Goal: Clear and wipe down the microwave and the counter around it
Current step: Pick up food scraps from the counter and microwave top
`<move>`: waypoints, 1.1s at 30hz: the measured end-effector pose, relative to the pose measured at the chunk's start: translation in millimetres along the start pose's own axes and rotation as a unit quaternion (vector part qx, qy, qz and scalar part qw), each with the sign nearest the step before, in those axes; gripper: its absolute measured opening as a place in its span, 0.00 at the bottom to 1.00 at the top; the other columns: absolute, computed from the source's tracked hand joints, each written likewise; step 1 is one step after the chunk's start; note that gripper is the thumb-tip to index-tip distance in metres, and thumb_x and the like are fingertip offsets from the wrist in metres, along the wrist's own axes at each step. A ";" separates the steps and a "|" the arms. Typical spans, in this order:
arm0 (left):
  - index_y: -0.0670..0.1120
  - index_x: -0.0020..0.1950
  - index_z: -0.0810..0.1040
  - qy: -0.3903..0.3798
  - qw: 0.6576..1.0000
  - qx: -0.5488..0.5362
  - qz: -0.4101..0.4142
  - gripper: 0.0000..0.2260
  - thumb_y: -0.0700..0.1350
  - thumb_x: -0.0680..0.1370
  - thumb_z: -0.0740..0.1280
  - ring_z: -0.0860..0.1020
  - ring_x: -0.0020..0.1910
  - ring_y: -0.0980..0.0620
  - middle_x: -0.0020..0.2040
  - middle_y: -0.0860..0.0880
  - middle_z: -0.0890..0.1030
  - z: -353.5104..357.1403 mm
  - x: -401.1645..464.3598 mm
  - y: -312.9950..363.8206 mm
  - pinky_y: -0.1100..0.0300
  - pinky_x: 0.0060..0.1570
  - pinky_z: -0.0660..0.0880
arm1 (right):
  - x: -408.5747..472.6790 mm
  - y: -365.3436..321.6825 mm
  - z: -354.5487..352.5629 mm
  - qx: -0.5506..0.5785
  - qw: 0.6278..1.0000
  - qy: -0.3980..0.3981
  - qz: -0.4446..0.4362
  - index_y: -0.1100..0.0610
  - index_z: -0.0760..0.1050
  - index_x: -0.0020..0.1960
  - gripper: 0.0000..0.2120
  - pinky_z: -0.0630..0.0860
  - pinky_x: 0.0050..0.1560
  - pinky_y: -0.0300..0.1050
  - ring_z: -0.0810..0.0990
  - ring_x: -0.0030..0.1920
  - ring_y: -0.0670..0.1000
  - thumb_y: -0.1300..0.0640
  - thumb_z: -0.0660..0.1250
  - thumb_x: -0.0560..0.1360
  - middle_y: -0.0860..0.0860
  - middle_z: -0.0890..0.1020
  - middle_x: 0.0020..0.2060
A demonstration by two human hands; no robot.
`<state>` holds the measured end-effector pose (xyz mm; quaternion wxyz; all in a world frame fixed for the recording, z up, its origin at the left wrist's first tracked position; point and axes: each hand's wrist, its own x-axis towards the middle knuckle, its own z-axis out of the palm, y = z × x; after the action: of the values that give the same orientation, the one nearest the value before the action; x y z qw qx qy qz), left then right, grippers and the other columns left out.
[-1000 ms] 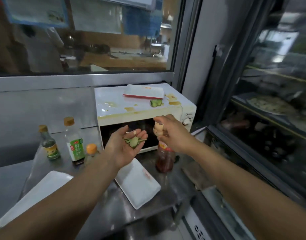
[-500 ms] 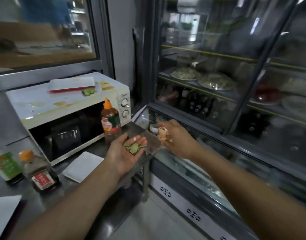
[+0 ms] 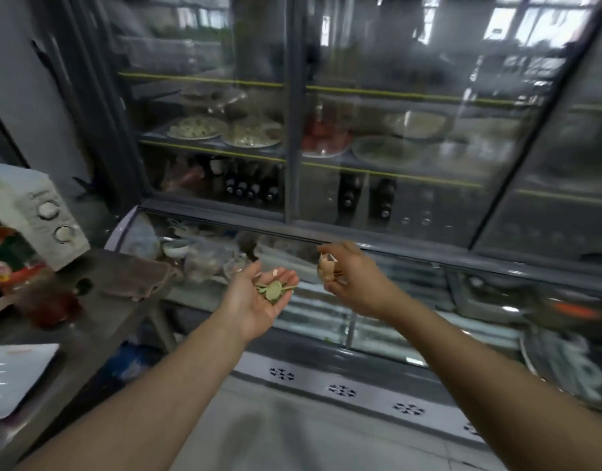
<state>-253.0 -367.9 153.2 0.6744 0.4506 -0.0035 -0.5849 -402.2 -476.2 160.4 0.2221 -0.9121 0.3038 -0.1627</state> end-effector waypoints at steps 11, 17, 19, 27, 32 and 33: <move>0.37 0.52 0.77 -0.089 0.990 0.061 -0.095 0.17 0.49 0.81 0.56 0.80 0.48 0.46 0.49 0.41 0.81 184.3 -27.1 -213.0 0.55 0.58 0.72 | -210.3 158.7 -132.4 -0.021 0.989 0.077 0.128 0.59 0.68 0.68 0.27 0.59 0.51 0.27 0.71 0.60 0.55 0.65 0.69 0.71 0.57 0.70 0.60; 0.39 0.47 0.77 -0.169 0.962 0.129 -0.169 0.17 0.50 0.81 0.56 0.80 0.46 0.48 0.47 0.42 0.81 281.5 -43.5 -323.2 0.57 0.53 0.72 | -330.2 225.7 -195.9 -0.050 0.962 0.144 0.225 0.61 0.67 0.69 0.26 0.61 0.49 0.24 0.71 0.60 0.55 0.69 0.64 0.71 0.57 0.72 0.57; 0.39 0.45 0.76 -0.190 0.951 0.150 -0.194 0.17 0.50 0.81 0.56 0.80 0.45 0.48 0.47 0.42 0.81 309.7 -49.1 -356.2 0.57 0.54 0.71 | -366.4 245.1 -212.4 -0.050 0.949 0.159 0.266 0.59 0.67 0.70 0.27 0.65 0.54 0.30 0.72 0.58 0.52 0.66 0.63 0.72 0.55 0.71 0.57; 0.38 0.44 0.77 -0.254 0.903 0.221 -0.265 0.17 0.49 0.81 0.56 0.79 0.46 0.48 0.45 0.42 0.81 413.4 -59.6 -472.3 0.57 0.53 0.72 | -480.5 312.0 -259.9 -0.057 0.885 0.242 0.392 0.54 0.67 0.70 0.27 0.67 0.59 0.37 0.73 0.60 0.54 0.63 0.68 0.72 0.54 0.70 0.64; 0.38 0.47 0.76 -0.281 0.878 0.237 -0.306 0.17 0.50 0.81 0.56 0.79 0.47 0.47 0.46 0.42 0.80 485.1 -51.4 -545.3 0.57 0.58 0.69 | -531.4 363.3 -298.9 -0.071 0.854 0.258 0.446 0.55 0.67 0.69 0.27 0.69 0.57 0.40 0.74 0.57 0.56 0.62 0.68 0.72 0.55 0.70 0.61; 0.37 0.48 0.77 -0.288 0.873 0.238 -0.314 0.17 0.50 0.81 0.56 0.79 0.47 0.47 0.46 0.41 0.80 500.7 -49.0 -558.8 0.56 0.59 0.69 | -539.6 375.8 -308.6 -0.074 0.848 0.262 0.454 0.55 0.67 0.69 0.27 0.67 0.55 0.38 0.74 0.57 0.56 0.63 0.68 0.72 0.55 0.71 0.60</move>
<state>-973.9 -580.8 134.3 0.2969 0.3869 -0.1953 -0.8509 -1127.9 -502.0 145.6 0.1148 -0.6098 0.7419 -0.2538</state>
